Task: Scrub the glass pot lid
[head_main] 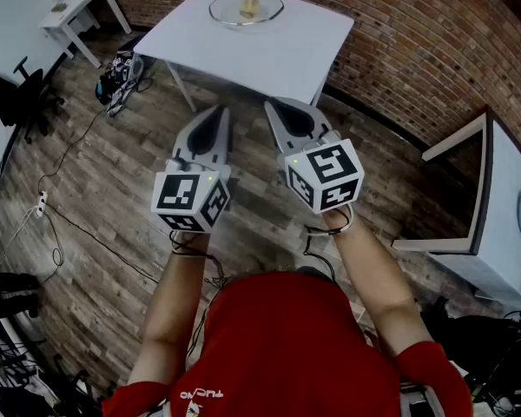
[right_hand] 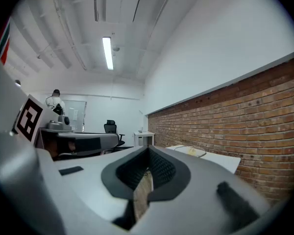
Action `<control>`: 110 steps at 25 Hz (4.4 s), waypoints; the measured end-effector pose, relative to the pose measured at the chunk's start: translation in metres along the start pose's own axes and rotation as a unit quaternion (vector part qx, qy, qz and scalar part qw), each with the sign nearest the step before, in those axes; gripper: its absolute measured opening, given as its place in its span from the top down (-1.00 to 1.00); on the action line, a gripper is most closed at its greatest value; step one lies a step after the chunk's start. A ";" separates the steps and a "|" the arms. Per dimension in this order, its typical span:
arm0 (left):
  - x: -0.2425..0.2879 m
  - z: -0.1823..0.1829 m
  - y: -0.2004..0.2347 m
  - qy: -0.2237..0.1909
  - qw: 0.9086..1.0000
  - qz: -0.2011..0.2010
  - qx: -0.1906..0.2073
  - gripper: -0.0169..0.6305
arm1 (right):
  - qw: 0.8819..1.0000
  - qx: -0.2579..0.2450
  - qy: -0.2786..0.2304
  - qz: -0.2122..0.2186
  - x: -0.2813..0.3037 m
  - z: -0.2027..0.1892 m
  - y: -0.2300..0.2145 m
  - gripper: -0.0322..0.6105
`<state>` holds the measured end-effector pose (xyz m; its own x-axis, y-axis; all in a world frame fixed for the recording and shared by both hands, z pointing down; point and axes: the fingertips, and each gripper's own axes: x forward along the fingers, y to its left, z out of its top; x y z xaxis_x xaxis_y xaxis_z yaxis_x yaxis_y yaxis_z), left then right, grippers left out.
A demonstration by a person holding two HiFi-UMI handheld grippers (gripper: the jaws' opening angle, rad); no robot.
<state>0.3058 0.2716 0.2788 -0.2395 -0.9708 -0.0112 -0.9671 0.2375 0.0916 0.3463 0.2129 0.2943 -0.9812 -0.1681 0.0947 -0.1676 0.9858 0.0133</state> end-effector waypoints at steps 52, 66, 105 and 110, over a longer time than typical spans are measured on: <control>0.048 -0.001 0.114 -0.009 1.000 -0.013 -0.004 0.89 | 0.999 0.008 -0.008 -0.032 0.108 0.002 -0.022 0.80; 0.206 0.001 0.182 -0.008 1.000 0.003 0.006 0.89 | 0.999 -0.030 -0.003 -0.022 0.232 0.013 -0.142 0.80; 0.506 -0.010 0.397 0.036 0.996 -0.082 0.020 0.89 | 0.991 -0.005 0.048 -0.126 0.533 -0.003 -0.326 0.80; 0.547 -0.027 0.435 0.062 0.990 -0.125 0.025 0.89 | 0.979 0.003 0.085 -0.188 0.570 -0.020 -0.350 0.80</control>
<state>-0.2439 -0.1573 0.3392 0.0166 -0.9952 0.0962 -0.9986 -0.0116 0.0519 -0.1528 -0.2276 0.3633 -0.8204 -0.5148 0.2488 -0.5142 0.8546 0.0729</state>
